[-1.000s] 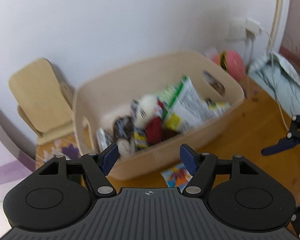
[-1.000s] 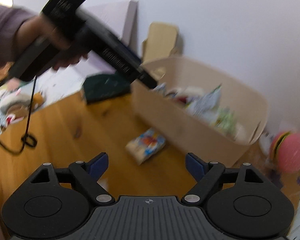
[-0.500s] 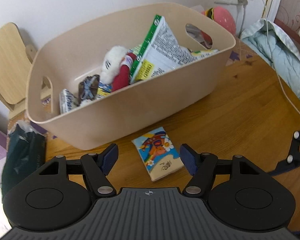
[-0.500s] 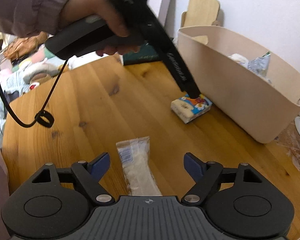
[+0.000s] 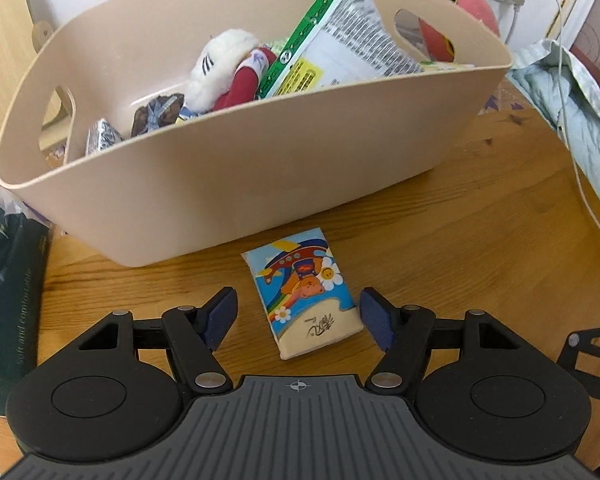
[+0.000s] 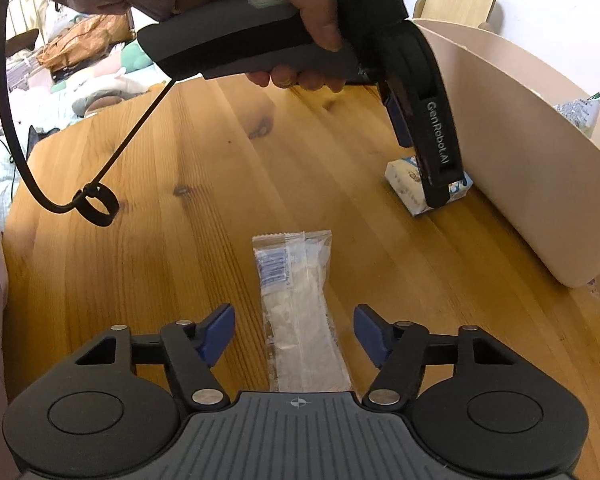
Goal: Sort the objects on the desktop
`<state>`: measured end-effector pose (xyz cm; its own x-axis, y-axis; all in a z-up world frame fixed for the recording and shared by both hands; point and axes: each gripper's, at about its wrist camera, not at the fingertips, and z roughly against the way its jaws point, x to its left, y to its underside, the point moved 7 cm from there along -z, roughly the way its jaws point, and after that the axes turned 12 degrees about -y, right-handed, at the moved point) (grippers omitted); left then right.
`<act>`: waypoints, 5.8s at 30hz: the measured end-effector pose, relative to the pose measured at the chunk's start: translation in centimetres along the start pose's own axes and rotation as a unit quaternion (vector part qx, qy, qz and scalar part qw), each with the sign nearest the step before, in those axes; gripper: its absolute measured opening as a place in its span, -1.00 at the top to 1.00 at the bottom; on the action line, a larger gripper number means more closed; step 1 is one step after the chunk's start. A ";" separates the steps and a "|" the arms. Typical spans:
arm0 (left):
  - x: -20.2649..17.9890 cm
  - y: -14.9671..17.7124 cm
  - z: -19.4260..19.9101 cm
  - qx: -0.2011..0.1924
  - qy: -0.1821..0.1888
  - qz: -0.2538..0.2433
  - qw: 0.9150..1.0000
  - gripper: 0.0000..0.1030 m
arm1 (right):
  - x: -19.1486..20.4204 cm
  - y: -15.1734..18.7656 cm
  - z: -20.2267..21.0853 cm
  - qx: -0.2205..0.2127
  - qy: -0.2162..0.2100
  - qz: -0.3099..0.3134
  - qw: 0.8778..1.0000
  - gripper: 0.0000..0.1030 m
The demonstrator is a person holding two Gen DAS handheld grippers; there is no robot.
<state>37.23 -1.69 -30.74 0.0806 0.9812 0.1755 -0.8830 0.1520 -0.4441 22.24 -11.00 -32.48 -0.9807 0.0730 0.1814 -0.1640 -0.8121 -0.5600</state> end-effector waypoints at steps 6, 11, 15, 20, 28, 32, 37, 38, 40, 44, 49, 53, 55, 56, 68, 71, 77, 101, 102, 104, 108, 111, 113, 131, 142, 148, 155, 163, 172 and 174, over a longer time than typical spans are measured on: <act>-0.1 0.3 -0.7 0.006 0.009 -0.006 1.000 -0.04 | -0.6 0.2 -0.6 0.007 0.006 -0.005 1.000 -0.13; 0.0 0.5 -0.6 0.002 0.005 -0.027 1.000 0.08 | -0.8 0.1 -0.8 0.004 0.004 -0.004 1.000 0.12; 0.3 0.9 -0.5 -0.002 0.008 -0.029 1.000 0.09 | -0.8 0.0 -0.7 0.003 -0.005 -0.008 1.000 0.37; 0.6 1.6 -0.2 -0.003 0.001 -0.031 1.000 0.09 | -0.6 0.0 -0.7 0.007 -0.017 -0.013 1.000 0.44; 2.0 2.8 1.2 -0.007 -0.001 -0.028 1.000 0.09 | 0.2 -0.1 -0.4 0.009 -0.026 -0.015 0.999 0.48; 3.1 3.3 2.4 -0.014 -0.003 -0.021 1.000 0.09 | 0.4 -0.2 0.4 -0.001 -0.022 -0.025 0.999 0.48; 4.8 3.9 4.7 -0.027 -0.001 -0.008 1.000 0.09 | 0.2 -0.3 1.7 -0.014 -0.011 -0.042 0.999 0.48; 4.2 3.2 4.9 -0.030 0.000 -0.005 1.000 0.09 | 0.1 -0.3 2.1 -0.016 -0.006 -0.044 0.999 0.48; 3.4 3.1 5.7 -0.034 0.000 0.003 0.999 0.09 | -0.2 -0.2 3.0 -0.021 0.003 -0.048 0.999 0.48; 4.2 2.1 6.8 -0.041 -0.009 0.015 0.999 0.09 | -0.7 -0.5 4.8 -0.032 0.025 -0.052 0.998 0.48; 5.4 1.4 9.5 -0.062 -0.005 0.044 0.997 0.09 | -1.9 -1.3 6.9 -0.046 0.058 -0.052 0.996 0.48; 6.0 0.5 11.5 -0.082 -0.009 0.050 0.995 0.09 | -3.3 -2.2 9.4 -0.072 0.086 -0.062 0.992 0.48; 6.3 0.0 12.3 -0.092 -0.010 0.052 0.994 0.09 | -4.0 -2.8 10.6 -0.086 0.100 -0.064 0.989 0.48; 6.5 -0.3 12.7 -0.098 -0.011 0.052 0.994 0.09 | -4.3 -3.2 11.2 -0.092 0.106 -0.064 0.988 0.48; 9.2 -4.5 15.2 -0.150 -0.035 0.071 0.986 0.09 | -9.4 -8.2 16.6 -0.160 0.167 -0.059 0.971 0.48; 9.9 -5.7 15.1 -0.156 -0.038 0.087 0.983 0.09 | -10.6 -9.4 17.1 -0.170 0.176 -0.060 0.968 0.48; 10.7 -7.5 13.2 -0.150 -0.050 0.104 0.982 0.09 | -13.5 -11.6 16.8 -0.182 0.191 -0.077 0.962 0.48; 10.4 -9.5 3.5 -0.077 -0.073 0.120 0.987 0.09 | -24.4 -13.1 7.6 -0.137 0.198 -0.233 0.942 0.48; 10.3 -9.4 3.2 -0.073 -0.072 0.119 0.988 0.09 | -24.5 -12.8 7.4 -0.136 0.196 -0.239 0.941 0.48; 10.0 -9.2 2.8 -0.067 -0.070 0.115 0.989 0.09 | -24.7 -12.4 6.8 -0.131 0.194 -0.248 0.940 0.48; 9.5 -9.1 2.6 -0.063 -0.071 0.104 0.990 0.08 | -24.7 -11.8 6.4 -0.127 0.191 -0.260 0.938 0.48; 9.4 -9.2 2.9 -0.071 -0.075 0.106 0.989 -0.03 | -24.8 -11.6 6.4 -0.128 0.189 -0.272 0.935 0.42; 9.3 -9.3 3.4 -0.075 -0.076 0.109 0.988 -0.38 | -24.6 -11.6 6.7 -0.134 0.192 -0.271 0.934 0.11; 8.2 -8.6 7.7 -0.102 -0.075 0.111 0.986 -0.66 | -21.4 -13.0 11.9 -0.219 0.190 -0.287 0.913 -1.00; 8.4 -7.5 11.3 -0.107 -0.079 0.135 0.982 -0.66 | -20.0 -12.3 13.1 -0.219 0.203 -0.307 0.904 -1.00; 8.6 -6.6 13.5 -0.116 -0.089 0.127 0.981 -0.66 | -18.5 -12.6 13.8 -0.212 0.224 -0.298 0.903 -1.00; 8.8 -5.4 17.2 -0.138 -0.109 0.129 0.976 -0.66 | -15.6 -12.9 15.7 -0.222 0.229 -0.299 0.900 -1.00; 7.8 -3.1 22.8 -0.168 -0.102 0.124 0.973 -0.66 | -10.8 -12.7 18.3 -0.227 0.234 -0.308 0.894 -1.00; 5.3 0.6 30.0 -0.191 -0.084 0.117 0.971 -0.66 | -3.6 -11.9 21.7 -0.232 0.253 -0.311 0.886 -1.00; 4.7 1.8 31.6 -0.192 -0.079 0.117 0.971 -0.66 | -2.0 -11.7 22.1 -0.231 0.248 -0.316 0.886 -1.00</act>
<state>21.44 -0.60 -2.93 -0.2001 0.9684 0.1488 -0.6287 -0.0104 -0.7775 28.47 -14.42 -8.39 -0.5855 0.7670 0.2626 -0.6103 -0.2038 -0.7655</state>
